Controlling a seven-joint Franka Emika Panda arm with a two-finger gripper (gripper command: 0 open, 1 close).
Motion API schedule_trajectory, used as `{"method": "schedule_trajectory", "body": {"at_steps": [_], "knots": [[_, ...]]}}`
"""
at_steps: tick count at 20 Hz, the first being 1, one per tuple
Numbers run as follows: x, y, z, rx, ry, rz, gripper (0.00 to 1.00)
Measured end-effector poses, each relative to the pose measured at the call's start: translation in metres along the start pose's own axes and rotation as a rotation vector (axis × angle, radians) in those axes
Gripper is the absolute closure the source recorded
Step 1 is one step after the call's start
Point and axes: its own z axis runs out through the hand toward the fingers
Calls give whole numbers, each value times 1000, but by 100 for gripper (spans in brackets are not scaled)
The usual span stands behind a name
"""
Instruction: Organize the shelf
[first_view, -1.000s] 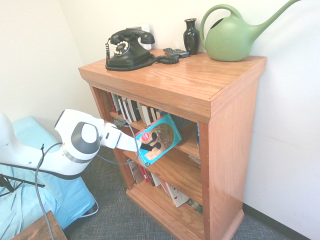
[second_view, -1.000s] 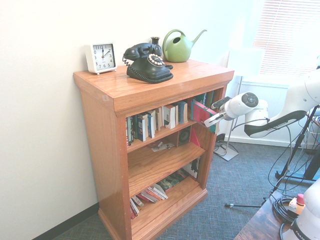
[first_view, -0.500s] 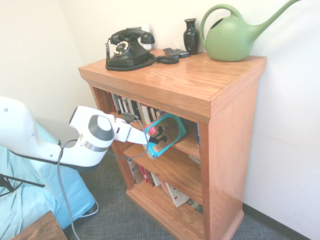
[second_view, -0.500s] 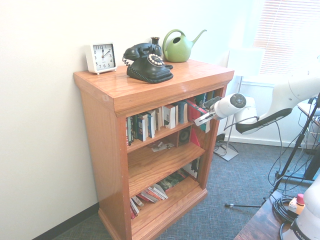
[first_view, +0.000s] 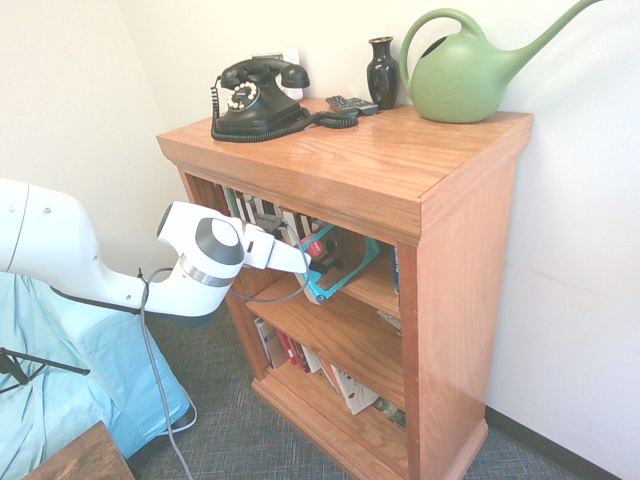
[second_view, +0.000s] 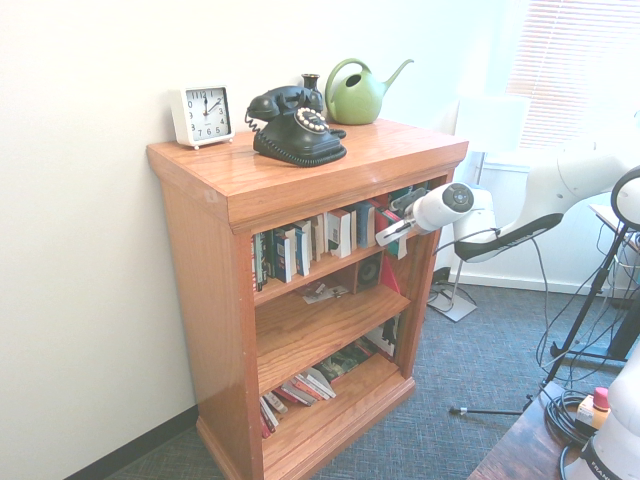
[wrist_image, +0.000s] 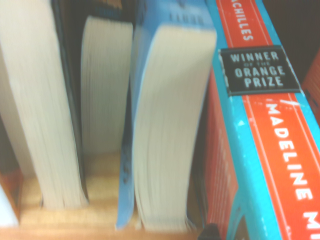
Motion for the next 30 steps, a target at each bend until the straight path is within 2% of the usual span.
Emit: {"method": "schedule_trajectory", "body": {"at_steps": [7,8,23,30], "knots": [[9,-11,16,4,15,3,100],[9,-12,17,0,17,1,0],[8,-22,18,-4,22,-2,0],[-5,-19,-17,35,4,-20,0]]}}
